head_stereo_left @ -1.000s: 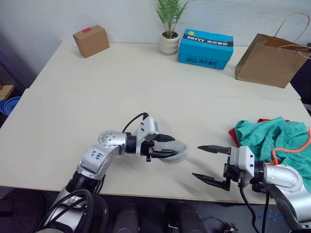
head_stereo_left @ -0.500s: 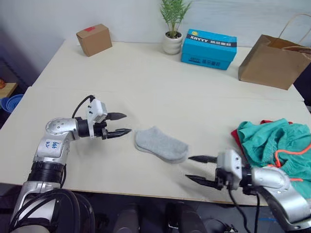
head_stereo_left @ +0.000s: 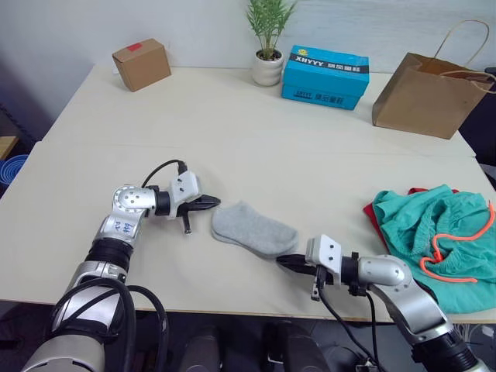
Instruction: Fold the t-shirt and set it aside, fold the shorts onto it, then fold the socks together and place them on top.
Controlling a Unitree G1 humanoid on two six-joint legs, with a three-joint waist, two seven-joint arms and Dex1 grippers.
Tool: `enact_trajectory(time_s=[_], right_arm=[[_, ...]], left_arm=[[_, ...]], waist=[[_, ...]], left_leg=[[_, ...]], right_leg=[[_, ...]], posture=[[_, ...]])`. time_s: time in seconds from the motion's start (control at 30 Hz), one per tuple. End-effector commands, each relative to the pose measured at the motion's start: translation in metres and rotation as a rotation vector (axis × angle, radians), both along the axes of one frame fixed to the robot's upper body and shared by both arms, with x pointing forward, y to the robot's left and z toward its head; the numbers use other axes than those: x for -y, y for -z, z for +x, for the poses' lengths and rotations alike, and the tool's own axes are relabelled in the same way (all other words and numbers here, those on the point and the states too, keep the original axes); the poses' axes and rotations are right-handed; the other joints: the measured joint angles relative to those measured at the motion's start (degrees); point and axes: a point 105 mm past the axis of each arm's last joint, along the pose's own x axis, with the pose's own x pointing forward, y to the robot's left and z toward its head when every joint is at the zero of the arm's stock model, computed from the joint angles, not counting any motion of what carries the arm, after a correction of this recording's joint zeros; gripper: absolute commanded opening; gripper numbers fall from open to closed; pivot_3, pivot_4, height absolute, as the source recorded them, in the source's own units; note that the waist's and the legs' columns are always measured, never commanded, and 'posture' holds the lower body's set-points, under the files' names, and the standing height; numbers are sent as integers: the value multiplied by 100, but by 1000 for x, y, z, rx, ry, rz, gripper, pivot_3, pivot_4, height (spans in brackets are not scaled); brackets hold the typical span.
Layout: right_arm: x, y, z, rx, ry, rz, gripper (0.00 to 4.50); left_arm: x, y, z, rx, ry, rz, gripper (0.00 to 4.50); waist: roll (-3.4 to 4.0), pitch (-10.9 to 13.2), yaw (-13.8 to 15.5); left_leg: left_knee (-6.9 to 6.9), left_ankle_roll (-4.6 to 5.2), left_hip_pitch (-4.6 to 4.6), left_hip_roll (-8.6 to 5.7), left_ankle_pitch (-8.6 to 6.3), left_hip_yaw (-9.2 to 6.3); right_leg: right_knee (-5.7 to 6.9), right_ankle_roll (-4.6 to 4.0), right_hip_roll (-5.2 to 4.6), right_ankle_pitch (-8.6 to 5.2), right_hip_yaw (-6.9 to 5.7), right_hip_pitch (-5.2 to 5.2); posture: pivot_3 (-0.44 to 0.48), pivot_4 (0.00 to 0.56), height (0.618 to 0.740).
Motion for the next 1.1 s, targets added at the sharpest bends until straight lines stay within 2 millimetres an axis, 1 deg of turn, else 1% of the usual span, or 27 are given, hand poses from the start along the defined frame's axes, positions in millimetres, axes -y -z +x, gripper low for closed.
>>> enact_trajectory(time_s=[0.03, 0.13, 0.23, 0.33, 0.43, 0.5, 0.57, 0.6, 0.63, 0.7, 0.77, 0.8, 0.87, 0.93, 1.03, 1.07, 1.1], right_arm=[[2, -3, 10, 1, 19, 7, 0], [8, -7, 22, 29, 34, -13, 0], [13, -13, 31, 47, 37, -18, 0], [15, -14, 29, 33, -1, -20, 0], [21, -13, 18, -24, -36, -27, 0], [28, -13, 15, -59, -12, -8, 0], [38, -22, 13, -141, 80, 96, 0], [40, -26, 11, -174, 110, 135, 266], [44, -30, 9, -216, 145, 184, 383], [50, -39, 3, -247, 222, 275, 865], [53, -43, -2, -329, 314, 398, 1561], [52, -44, -5, -370, 347, 440, 1789], [50, -43, -8, -447, 409, 492, 2519], [44, -41, -3, -529, 528, 572, 3249], [36, -34, 3, -645, 650, 616, 4185], [34, -29, 3, -695, 684, 622, 4476], [32, -25, 4, -734, 711, 622, 4476]], left_arm=[[7, -1, -18, -80, 109, -33, 8], [5, 1, -31, -149, 142, -35, 8], [0, 1, -37, -170, 129, -33, 8], [-5, 0, -36, -154, 92, -33, 8], [-21, -2, -26, -103, -4, 0, 8], [-30, -8, -23, -79, -36, 3, 8], [-30, -23, -26, -79, -11, -47, 8], [-28, -29, -29, -83, 10, -71, 0], [-25, -36, -32, -83, 39, -98, 0], [-8, -52, -44, -106, 128, -175, 0], [12, -55, -54, -127, 201, -197, 0], [20, -52, -57, -133, 216, -194, 0], [31, -42, -53, -138, 186, -175, 0], [45, -23, -49, -144, 164, -112, 0], [63, -9, -45, -160, 136, -111, 0], [65, -1, -44, -151, 133, -72, 0], [66, 6, -44, -146, 133, -35, 0]], waist=[[0, 0, -28], [0, 0, -75], [0, 0, -82], [0, 0, -76], [0, 0, -60], [0, 0, -55], [-1, 0, -60], [0, 0, -59], [0, 0, -60], [-1, 1, -39], [0, 1, -36], [0, 0, -36], [1, 0, -40], [1, 0, -80], [1, 0, -91], [1, 0, -89], [2, -1, -91]], left_leg=[[1, -1, -1, 0, 1, 2], [13, -1, -2, 0, 1, 5], [18, 1, 0, 2, 0, 6], [18, 6, 1, 3, -3, 5], [18, 10, -1, 2, -5, 5], [18, 20, -2, 2, -11, 5], [18, 23, -3, 2, -13, 5], [18, 24, -3, 2, -13, 6], [18, 23, -3, 2, -13, 5], [18, 18, -6, 2, -10, 3], [18, 14, -4, 2, -8, -2], [16, 14, -2, 2, -8, -2], [16, 14, 2, 2, -8, -3], [14, 24, 6, 2, -13, -3], [3, 18, 8, 2, -8, 1], [0, 16, 7, 2, -4, 0], [-1, 16, 5, 1, -3, 1]], right_leg=[[0, 0, 0, 0, 1, 0], [6, 0, -1, 0, 7, 0], [12, 0, -2, 0, 11, 0], [14, 0, -1, 0, 11, 0], [12, 0, -5, 0, 11, 0], [9, 0, -6, 0, 11, 0], [8, 0, -6, 0, 11, 0], [8, 0, -7, 0, 11, 0], [9, 0, -7, 0, 10, 0], [10, 0, -9, 0, 10, 0], [6, 0, -10, 0, 9, 4], [4, 0, -12, 0, 9, 7], [5, 0, -12, 0, 10, 11], [8, 0, -11, 0, 12, 11], [16, -1, -10, 0, 18, 3], [16, -1, -9, 1, 18, 0], [17, -1, -9, 1, 19, -4]], posture=[[0, 150, 740], [0, 150, 740], [0, 150, 740], [0, 150, 740], [0, 150, 740], [0, 150, 740], [0, 150, 740], [0, 150, 740], [0, 150, 740], [0, 150, 740], [0, 150, 740], [0, 150, 740], [0, 150, 740], [0, 150, 740], [0, 150, 740], [0, 150, 740], [0, 150, 740]])
